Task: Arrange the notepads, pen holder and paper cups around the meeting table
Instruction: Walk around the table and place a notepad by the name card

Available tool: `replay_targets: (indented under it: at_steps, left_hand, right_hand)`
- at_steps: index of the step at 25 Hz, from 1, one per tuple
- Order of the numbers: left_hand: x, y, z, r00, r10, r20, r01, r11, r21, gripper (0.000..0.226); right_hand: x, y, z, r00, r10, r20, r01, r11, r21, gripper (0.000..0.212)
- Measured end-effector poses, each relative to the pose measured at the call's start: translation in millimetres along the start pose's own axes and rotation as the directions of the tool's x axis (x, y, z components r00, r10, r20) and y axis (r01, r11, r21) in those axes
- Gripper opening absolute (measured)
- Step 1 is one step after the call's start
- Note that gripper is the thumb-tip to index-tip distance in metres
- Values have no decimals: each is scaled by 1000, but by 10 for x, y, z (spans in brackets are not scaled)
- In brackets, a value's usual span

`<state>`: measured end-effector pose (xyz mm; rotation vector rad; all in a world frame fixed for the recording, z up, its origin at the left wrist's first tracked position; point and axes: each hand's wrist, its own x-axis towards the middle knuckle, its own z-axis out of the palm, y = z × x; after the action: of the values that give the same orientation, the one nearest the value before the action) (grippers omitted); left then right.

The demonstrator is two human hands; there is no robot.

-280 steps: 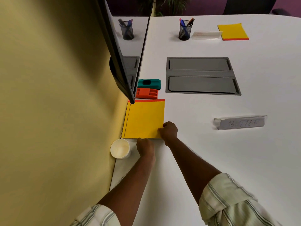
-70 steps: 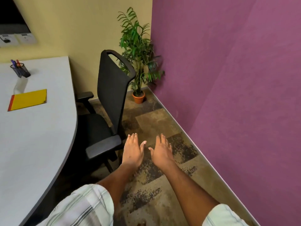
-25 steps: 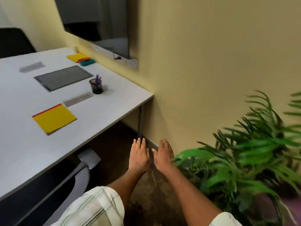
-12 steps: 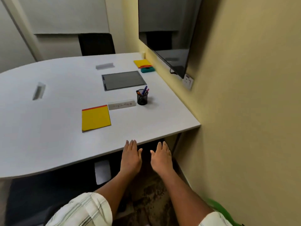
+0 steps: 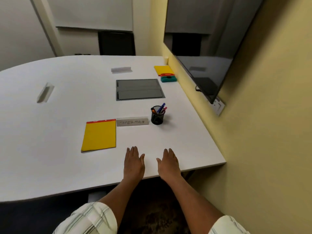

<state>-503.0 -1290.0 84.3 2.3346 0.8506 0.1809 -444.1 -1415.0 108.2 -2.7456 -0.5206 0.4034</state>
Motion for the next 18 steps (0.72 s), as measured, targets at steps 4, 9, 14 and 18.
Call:
replay_targets:
  at_steps: [4,9,14,18]
  left_hand:
    - [388,-114,-123,990,-122,-76,119,992,-31,57]
    - [793,-313,-265,946,-274,-175,270,962,-46,59]
    - [1271,-303,-430,890,-346,-299,339,938,-75,59]
    - [1361,-331,-444,857,-400,-324,394,915,-86,59]
  right_hand:
    - [446,-298,131,990,-110,92,109,994,11,60]
    - [1000,-663,189,946,-282,158,283,959,14,59]
    - [1664,-836,74,887,-427,177,435,901,-2,60]
    - [1879,-857,209,856,-456,244,462,886,35,58]
